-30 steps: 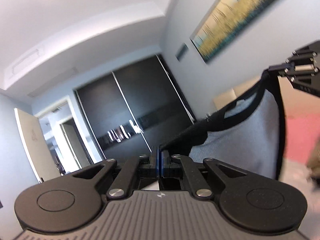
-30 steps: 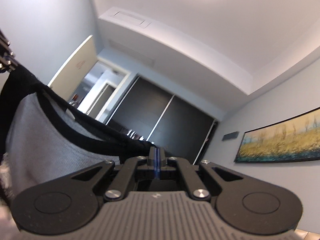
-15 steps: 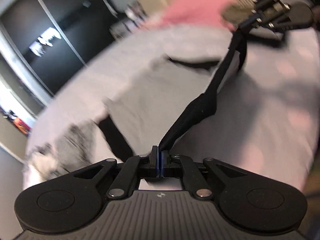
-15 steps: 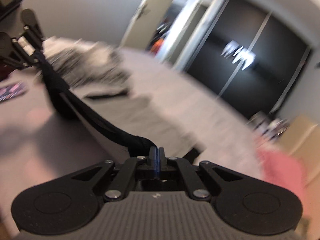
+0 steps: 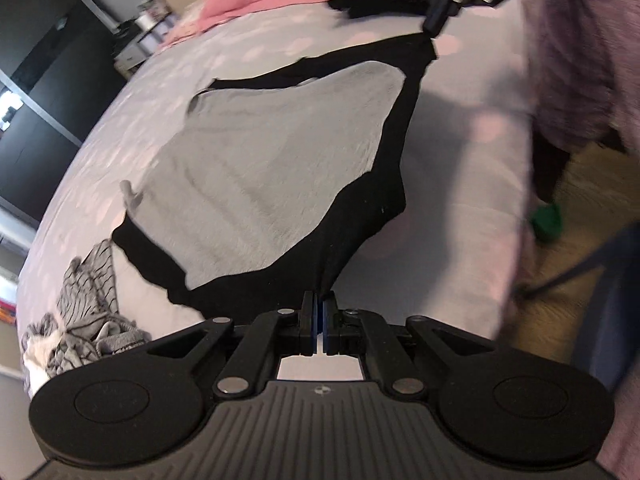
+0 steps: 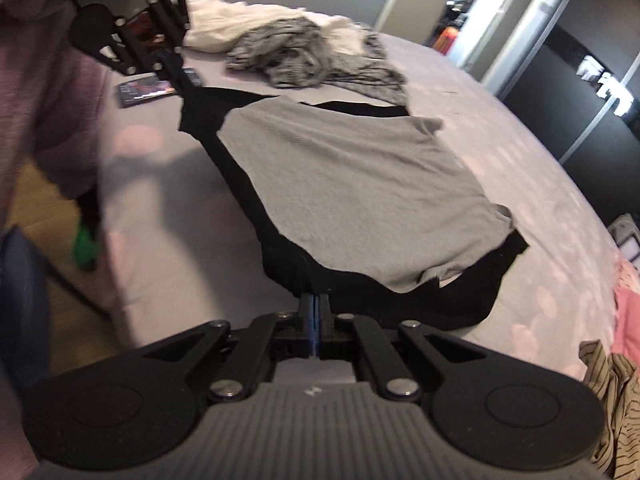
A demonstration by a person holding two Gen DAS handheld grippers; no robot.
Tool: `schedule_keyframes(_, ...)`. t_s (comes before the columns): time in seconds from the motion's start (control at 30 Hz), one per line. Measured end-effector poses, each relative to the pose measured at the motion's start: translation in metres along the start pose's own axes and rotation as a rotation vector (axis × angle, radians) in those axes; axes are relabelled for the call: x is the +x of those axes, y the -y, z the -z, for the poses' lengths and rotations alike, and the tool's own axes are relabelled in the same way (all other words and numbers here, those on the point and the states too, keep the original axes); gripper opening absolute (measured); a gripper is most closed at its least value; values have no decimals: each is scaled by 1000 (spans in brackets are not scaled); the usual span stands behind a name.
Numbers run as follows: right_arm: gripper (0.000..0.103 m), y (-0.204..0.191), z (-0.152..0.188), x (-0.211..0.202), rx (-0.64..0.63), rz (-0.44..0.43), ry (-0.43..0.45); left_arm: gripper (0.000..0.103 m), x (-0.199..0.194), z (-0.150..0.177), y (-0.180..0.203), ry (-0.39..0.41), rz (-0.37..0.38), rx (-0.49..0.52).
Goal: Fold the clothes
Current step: 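Lower the sweatshirt flat onto the bed and open both tools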
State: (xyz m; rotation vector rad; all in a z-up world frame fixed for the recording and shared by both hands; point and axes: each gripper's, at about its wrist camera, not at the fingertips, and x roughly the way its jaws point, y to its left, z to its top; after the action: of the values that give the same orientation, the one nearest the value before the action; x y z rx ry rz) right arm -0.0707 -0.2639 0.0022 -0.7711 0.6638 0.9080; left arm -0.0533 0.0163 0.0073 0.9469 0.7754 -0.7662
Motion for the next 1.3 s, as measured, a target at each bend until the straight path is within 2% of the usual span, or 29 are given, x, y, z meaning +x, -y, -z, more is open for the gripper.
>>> schedule_keyframes(0.13,1,-20,-6,-15,-85,-124,-65,0,7,5,13,-42,85,71)
schedule_keyframes(0.23,1,-37,-1,0,-137,-188,-142,0,21,10,30,-92,121,104)
schedule_keyframes(0.33,1,-47,6,27,-168,-201,-202,0,47,13,43,-137,100,91)
schedule_keyframes(0.43,1,-49,14,51,-147,-200,-237,0,75,16,46,-189,116,29)
schedule_keyframes(0.6,2,-47,23,74,-125,-216,-284,1,93,22,44,-217,128,-40)
schedule_keyframes(0.77,18,-46,24,81,-111,-248,-303,5,95,22,39,-213,132,-78)
schedule_keyframes(0.8,26,-45,23,81,-101,-260,-301,7,93,22,39,-208,131,-80)
schedule_keyframes(0.83,30,-44,23,78,-98,-267,-295,16,89,22,38,-196,135,-84)
schedule_keyframes(0.87,30,-44,21,76,-99,-267,-284,30,84,21,37,-178,144,-90)
schedule_keyframes(0.93,34,-40,17,65,-95,-248,-246,44,73,21,33,-137,162,-105)
schedule_keyframes(1.0,40,-30,13,55,-62,-219,-199,45,58,19,27,-86,171,-141)
schedule_keyframes(1.13,40,2,4,41,35,-100,-133,46,41,16,0,-17,158,-269)
schedule_keyframes(1.3,40,57,0,44,227,32,-140,46,32,18,-57,28,95,-458)
